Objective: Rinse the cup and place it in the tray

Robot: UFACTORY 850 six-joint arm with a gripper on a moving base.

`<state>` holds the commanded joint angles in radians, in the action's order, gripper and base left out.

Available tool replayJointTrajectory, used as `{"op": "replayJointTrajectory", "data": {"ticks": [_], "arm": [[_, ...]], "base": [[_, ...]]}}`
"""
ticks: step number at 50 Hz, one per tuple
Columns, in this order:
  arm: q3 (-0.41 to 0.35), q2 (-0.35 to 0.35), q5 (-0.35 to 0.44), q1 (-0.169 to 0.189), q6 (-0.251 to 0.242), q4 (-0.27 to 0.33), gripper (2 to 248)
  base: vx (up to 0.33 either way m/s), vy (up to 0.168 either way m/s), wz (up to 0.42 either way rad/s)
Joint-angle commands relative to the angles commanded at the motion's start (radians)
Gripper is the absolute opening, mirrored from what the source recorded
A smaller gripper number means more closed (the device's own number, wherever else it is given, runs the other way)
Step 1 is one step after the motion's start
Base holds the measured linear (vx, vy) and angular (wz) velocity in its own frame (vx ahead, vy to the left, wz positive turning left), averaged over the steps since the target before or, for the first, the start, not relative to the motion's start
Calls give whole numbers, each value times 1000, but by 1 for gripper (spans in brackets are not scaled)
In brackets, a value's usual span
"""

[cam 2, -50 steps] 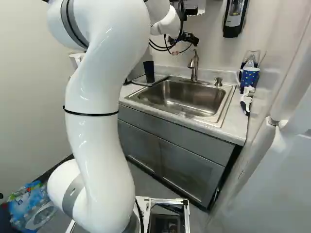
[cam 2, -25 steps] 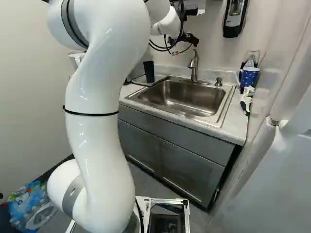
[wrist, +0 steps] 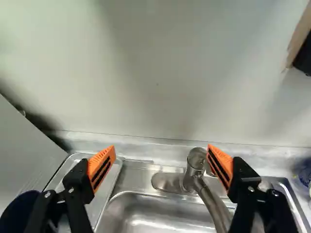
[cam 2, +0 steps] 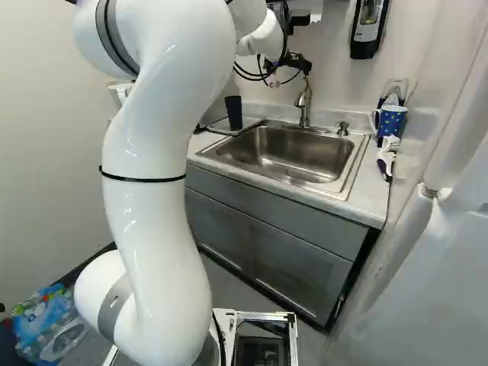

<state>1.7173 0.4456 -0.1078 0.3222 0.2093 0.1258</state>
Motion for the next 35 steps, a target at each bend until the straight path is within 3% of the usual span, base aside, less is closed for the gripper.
{"op": "replayJointTrajectory", "data": {"ticks": [35], "arm": [[0,0,-40,0,0,0,247]], "base": [[0,0,0]]}}
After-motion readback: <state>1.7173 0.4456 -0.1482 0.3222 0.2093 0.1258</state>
